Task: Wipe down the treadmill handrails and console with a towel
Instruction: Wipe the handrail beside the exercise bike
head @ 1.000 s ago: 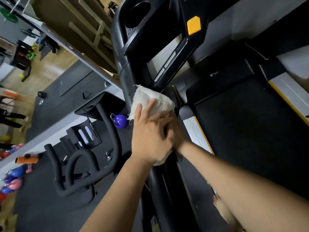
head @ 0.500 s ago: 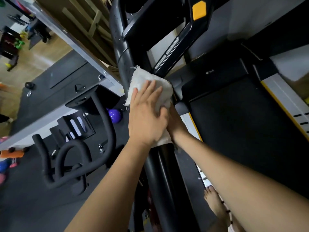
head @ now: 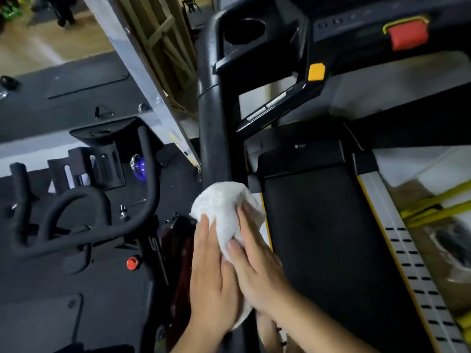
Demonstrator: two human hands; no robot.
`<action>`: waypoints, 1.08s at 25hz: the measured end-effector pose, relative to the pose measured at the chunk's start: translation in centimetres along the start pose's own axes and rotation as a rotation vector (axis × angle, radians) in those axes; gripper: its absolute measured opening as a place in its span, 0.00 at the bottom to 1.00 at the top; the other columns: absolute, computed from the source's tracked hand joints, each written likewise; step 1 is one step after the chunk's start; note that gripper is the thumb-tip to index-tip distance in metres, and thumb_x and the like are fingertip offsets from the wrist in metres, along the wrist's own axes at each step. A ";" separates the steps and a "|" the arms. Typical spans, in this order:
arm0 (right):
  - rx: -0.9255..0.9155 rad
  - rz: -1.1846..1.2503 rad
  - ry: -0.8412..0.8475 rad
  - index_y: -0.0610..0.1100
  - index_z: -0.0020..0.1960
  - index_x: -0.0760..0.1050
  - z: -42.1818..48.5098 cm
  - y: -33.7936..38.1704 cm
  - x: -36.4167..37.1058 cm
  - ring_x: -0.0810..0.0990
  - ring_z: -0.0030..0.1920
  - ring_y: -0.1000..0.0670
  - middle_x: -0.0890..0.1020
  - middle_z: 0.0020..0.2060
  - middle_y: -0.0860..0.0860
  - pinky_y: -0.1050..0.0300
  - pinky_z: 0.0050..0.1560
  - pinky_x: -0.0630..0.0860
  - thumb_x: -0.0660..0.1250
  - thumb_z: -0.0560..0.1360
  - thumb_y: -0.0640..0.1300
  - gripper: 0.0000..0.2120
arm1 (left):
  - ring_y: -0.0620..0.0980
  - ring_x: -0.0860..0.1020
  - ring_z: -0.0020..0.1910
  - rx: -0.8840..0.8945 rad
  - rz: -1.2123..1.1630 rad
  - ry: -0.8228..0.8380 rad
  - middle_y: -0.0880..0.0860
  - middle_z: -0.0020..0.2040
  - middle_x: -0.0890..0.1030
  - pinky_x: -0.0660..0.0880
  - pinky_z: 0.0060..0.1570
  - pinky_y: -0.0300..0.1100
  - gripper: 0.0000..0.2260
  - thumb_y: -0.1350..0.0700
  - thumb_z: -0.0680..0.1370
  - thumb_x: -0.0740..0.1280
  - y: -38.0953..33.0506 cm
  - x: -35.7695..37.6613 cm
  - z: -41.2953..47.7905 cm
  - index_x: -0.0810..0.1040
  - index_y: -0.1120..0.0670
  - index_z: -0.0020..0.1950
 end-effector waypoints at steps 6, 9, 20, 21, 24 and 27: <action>-0.047 -0.320 -0.024 0.58 0.78 0.43 9.3 3.4 -1.0 0.55 0.77 0.51 0.37 0.77 0.60 0.52 0.71 0.63 0.55 0.81 0.48 0.31 | 0.36 0.58 0.76 -0.145 -0.281 -0.024 0.43 0.79 0.61 0.57 0.76 0.43 0.22 0.55 0.84 0.53 2.0 -0.1 8.1 0.58 0.48 0.80; -0.031 -0.358 -0.092 0.56 0.78 0.52 8.9 3.8 -1.1 0.58 0.75 0.50 0.43 0.78 0.59 0.60 0.68 0.62 0.56 0.81 0.48 0.27 | 0.36 0.52 0.78 -0.123 -0.287 0.000 0.45 0.80 0.55 0.50 0.76 0.34 0.23 0.52 0.84 0.51 2.0 0.0 7.9 0.54 0.48 0.81; -0.678 -1.388 0.428 0.44 0.65 0.76 11.2 7.1 4.5 0.67 0.71 0.47 0.77 0.65 0.51 0.45 0.76 0.52 0.54 0.73 0.53 0.26 | 0.43 0.69 0.67 -0.326 -0.432 0.073 0.46 0.71 0.71 0.62 0.55 0.33 0.19 0.50 0.85 0.47 5.2 0.7 5.7 0.66 0.50 0.74; -0.680 -1.446 0.427 0.44 0.65 0.76 11.5 7.0 5.1 0.67 0.71 0.48 0.77 0.65 0.52 0.46 0.76 0.52 0.53 0.73 0.53 0.26 | 0.46 0.71 0.66 -0.335 -0.393 0.076 0.49 0.68 0.72 0.63 0.54 0.36 0.19 0.50 0.85 0.46 5.3 1.0 5.9 0.67 0.52 0.72; -0.751 -1.464 0.469 0.47 0.62 0.78 9.9 6.9 4.1 0.67 0.71 0.45 0.78 0.64 0.53 0.42 0.75 0.53 0.53 0.74 0.53 0.24 | 0.58 0.73 0.62 -0.365 -0.015 0.100 0.59 0.59 0.71 0.69 0.56 0.46 0.25 0.49 0.80 0.42 3.2 1.9 1.2 0.67 0.60 0.68; -0.697 -1.467 0.648 0.50 0.60 0.79 10.2 6.9 4.7 0.69 0.69 0.48 0.80 0.60 0.56 0.45 0.75 0.51 0.54 0.72 0.56 0.24 | 0.63 0.73 0.64 -0.453 0.072 0.076 0.65 0.66 0.73 0.72 0.64 0.55 0.30 0.46 0.79 0.48 1.3 2.2 -2.3 0.65 0.65 0.73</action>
Point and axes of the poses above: each hand's wrist, its own z-axis towards the middle knuckle, its own x-axis out of the palm, y = z × x, the point moved 8 cm from there along z, towards the middle knuckle
